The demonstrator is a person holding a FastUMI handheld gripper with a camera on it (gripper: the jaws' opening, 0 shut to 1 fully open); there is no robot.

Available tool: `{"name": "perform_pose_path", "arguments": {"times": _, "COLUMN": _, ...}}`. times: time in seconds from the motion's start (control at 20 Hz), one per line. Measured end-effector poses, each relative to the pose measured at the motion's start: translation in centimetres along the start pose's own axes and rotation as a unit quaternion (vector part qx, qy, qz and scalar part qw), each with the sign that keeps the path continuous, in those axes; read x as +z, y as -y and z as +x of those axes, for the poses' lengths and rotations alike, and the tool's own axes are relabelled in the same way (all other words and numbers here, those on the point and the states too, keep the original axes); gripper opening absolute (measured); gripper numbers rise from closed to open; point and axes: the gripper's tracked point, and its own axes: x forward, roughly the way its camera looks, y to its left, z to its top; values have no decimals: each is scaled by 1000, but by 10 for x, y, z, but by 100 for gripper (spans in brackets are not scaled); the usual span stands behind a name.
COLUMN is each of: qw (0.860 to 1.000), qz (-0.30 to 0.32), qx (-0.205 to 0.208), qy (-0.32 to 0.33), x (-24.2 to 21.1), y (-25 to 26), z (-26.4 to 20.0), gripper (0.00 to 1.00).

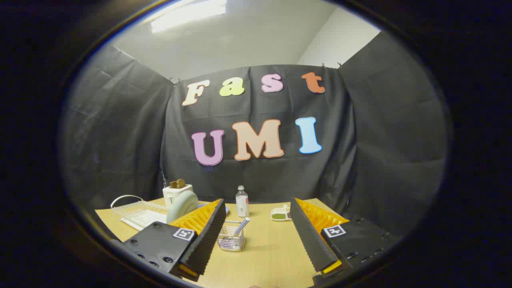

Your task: Take the plate from the dish rack, then take the spoon from the basket and place it into the plate.

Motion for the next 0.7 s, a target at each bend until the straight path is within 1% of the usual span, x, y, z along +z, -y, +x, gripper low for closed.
{"name": "perform_pose_path", "arguments": {"times": 0.25, "qw": 1000, "qz": 2, "qx": -2, "qy": -5, "x": -1, "y": 3, "z": 0, "gripper": 100}}
{"name": "perform_pose_path", "arguments": {"times": 0.7, "qw": 999, "qz": 12, "qx": -30, "qy": -5, "x": -2, "y": 18, "z": 3, "gripper": 100}}
